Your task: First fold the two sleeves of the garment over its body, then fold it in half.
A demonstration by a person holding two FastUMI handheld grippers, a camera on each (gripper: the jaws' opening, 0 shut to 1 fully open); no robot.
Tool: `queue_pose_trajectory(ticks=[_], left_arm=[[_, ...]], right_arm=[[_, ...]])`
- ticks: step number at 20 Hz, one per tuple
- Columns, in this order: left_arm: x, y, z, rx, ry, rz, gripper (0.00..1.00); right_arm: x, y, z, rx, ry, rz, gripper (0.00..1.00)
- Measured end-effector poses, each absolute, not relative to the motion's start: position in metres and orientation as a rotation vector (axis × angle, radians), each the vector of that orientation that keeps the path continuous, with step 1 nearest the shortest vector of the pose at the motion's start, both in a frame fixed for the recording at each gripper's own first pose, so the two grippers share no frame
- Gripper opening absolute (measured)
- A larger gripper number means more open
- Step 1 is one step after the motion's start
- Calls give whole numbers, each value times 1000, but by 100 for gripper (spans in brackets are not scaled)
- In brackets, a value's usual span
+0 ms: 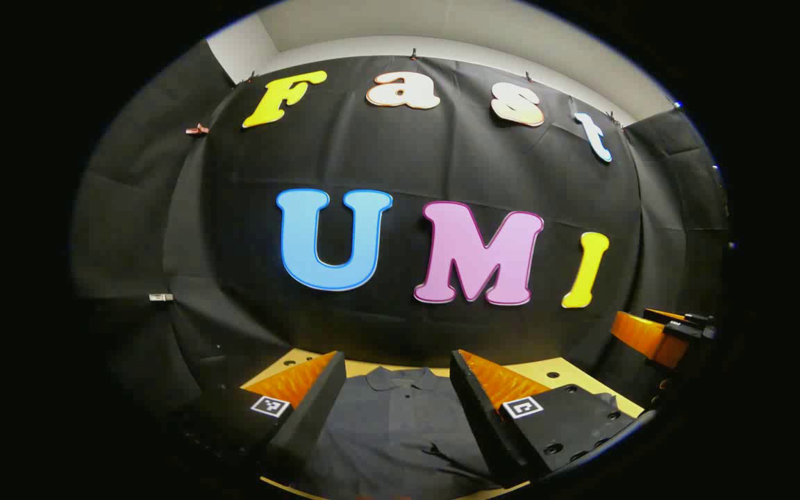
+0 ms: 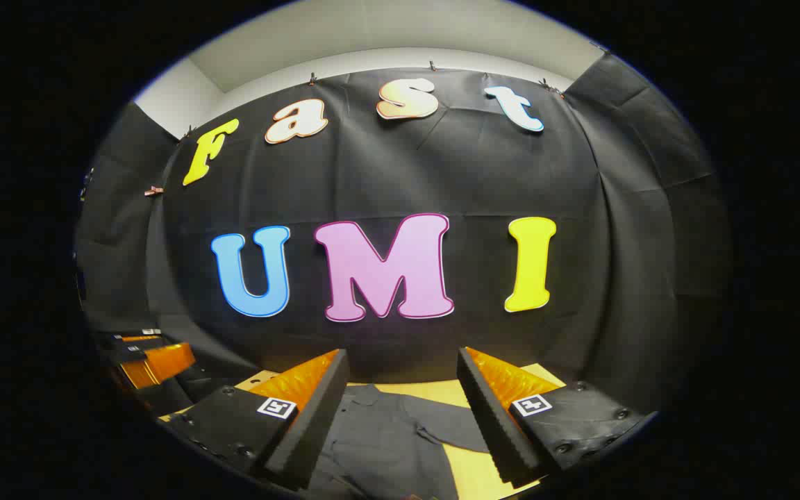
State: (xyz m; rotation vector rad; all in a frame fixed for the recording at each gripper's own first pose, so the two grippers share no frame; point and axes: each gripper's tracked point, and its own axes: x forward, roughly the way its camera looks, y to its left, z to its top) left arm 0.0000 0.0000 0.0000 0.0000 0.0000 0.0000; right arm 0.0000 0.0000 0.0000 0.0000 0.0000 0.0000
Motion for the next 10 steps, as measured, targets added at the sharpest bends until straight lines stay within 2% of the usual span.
queue_pose_trajectory(ticks=[3,4,7,8,10], left_arm=[[12,3,2,19,-11,-5,95],[15,5,-1,17,0,-8,95],[21,7,-4,24,12,-35,95],[23,9,-4,26,11,-40,95],[24,13,-5,21,15,-42,95]], right_arm=[[14,-5,3,-2,-15,-18,93],[19,-7,0,-3,-6,-29,98],[30,-3,-3,-1,13,-44,98],[31,-2,-3,-5,14,-47,95],[32,1,-9,-14,31,-50,98]])
